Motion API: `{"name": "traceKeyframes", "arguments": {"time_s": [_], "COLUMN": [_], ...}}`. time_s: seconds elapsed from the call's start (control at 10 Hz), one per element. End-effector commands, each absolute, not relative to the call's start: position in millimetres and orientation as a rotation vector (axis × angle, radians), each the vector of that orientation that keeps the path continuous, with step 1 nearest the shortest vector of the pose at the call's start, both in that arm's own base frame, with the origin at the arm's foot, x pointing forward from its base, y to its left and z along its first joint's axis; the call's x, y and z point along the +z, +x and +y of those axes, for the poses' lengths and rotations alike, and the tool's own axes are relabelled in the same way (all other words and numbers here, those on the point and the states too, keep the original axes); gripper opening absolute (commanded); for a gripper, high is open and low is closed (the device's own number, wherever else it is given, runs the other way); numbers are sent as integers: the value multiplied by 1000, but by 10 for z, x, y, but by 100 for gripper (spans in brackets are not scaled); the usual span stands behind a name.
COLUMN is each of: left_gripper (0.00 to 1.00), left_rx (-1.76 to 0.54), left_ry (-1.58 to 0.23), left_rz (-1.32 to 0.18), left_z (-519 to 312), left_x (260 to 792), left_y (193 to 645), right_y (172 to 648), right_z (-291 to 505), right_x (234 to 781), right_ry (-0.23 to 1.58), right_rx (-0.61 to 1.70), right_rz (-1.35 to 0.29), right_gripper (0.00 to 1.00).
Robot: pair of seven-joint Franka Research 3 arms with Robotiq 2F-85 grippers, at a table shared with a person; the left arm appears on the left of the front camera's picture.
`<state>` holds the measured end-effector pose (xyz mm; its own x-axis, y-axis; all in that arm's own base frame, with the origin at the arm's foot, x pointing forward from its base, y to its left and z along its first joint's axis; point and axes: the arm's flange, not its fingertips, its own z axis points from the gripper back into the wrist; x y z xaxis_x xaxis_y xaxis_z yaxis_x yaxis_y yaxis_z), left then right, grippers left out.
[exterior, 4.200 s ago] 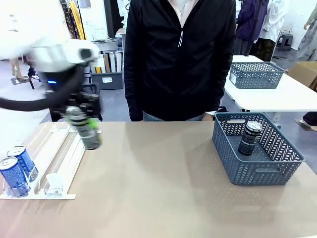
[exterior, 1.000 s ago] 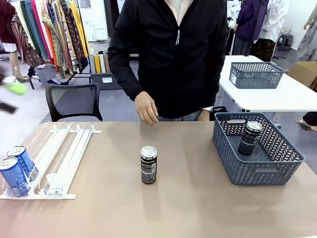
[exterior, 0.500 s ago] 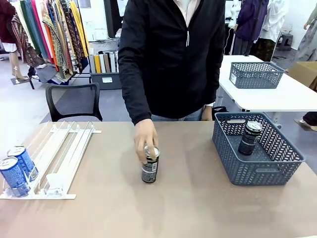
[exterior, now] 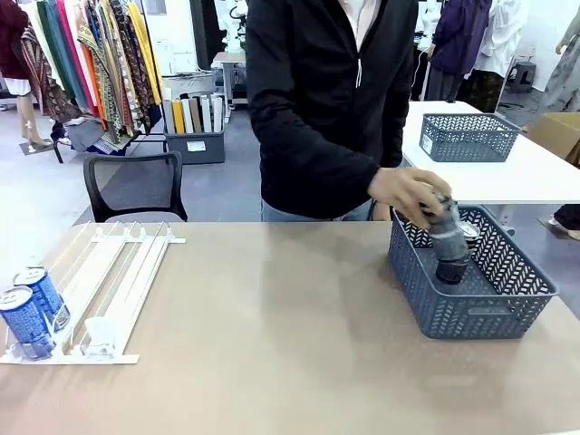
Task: Retrieve and store the cans from the dispenser.
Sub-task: Pick up one can from the Automatic Can Dispenser and place it in the middle of the table.
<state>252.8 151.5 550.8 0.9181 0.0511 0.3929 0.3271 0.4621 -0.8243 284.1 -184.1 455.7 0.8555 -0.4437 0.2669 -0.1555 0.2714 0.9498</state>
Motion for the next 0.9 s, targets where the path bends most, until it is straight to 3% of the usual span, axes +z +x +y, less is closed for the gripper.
{"name": "traceKeyframes", "arguments": {"time_s": [0.0,0.7,0.8], "left_gripper": [100,100,100], "left_rx": [-181,-171,-202], "left_ry": [-1104,-1087,-883], "left_rz": [-401,-389,-385], "left_z": [1526,1527,1400], "left_x": [5528,5501,5466], "left_y": [2518,2517,2499], "right_y": [2870,2870,2870], "right_z": [-1839,-1839,-1839], "right_x": [4597,4597,4597], "right_ry": [1320,1320,1320], "right_rx": [-202,-202,-202], "right_rz": [-572,-572,-572], "right_gripper": [100,100,100]}}
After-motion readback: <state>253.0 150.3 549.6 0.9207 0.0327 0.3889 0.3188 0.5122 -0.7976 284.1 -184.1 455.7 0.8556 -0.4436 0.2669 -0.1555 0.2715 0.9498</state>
